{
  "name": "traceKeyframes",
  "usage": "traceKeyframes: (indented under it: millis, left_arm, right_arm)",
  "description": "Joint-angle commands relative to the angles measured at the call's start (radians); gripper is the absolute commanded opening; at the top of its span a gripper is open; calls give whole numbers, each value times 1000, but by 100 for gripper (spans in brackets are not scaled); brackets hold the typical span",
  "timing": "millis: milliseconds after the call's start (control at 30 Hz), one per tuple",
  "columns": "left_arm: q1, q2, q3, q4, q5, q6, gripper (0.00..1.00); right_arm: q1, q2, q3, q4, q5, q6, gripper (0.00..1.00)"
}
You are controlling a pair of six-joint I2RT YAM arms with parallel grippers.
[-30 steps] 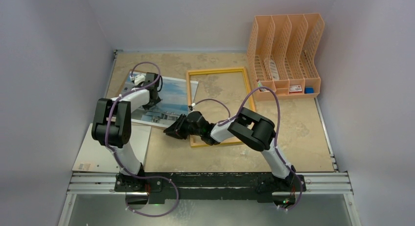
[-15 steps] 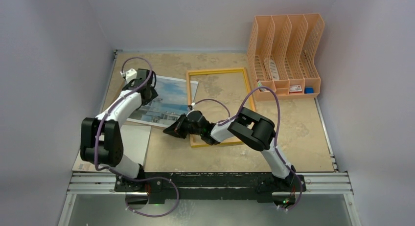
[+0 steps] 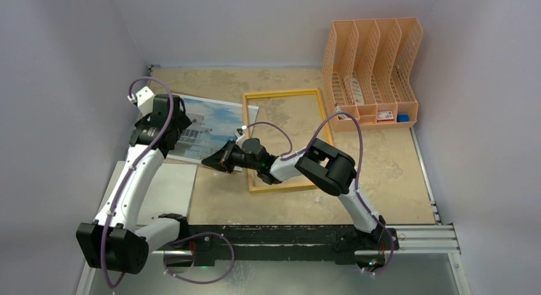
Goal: Put the photo into the frame
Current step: Pick up the photo frame item at the center of the board.
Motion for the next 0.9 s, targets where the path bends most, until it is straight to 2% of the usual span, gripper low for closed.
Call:
traceKeyframes:
  millis: [0, 267, 533, 700, 867]
  left_arm:
    - [8, -53, -18, -80, -23, -12, 77]
    - [8, -145, -153, -85, 64, -120, 79]
    - [8, -177, -302, 28, 183, -234, 81]
    - [8, -199, -369, 33, 178, -358, 82]
    - [8, -291, -493, 170, 223, -470, 83]
  right_arm:
    - [3, -29, 30, 91, -56, 35, 0]
    - [-2, -92, -38, 89, -62, 57, 0]
    - [-22, -107, -97, 119, -78, 69, 0]
    - [-38, -127, -121, 140, -82, 73, 0]
    - [-42, -137, -125, 154, -102, 102, 0]
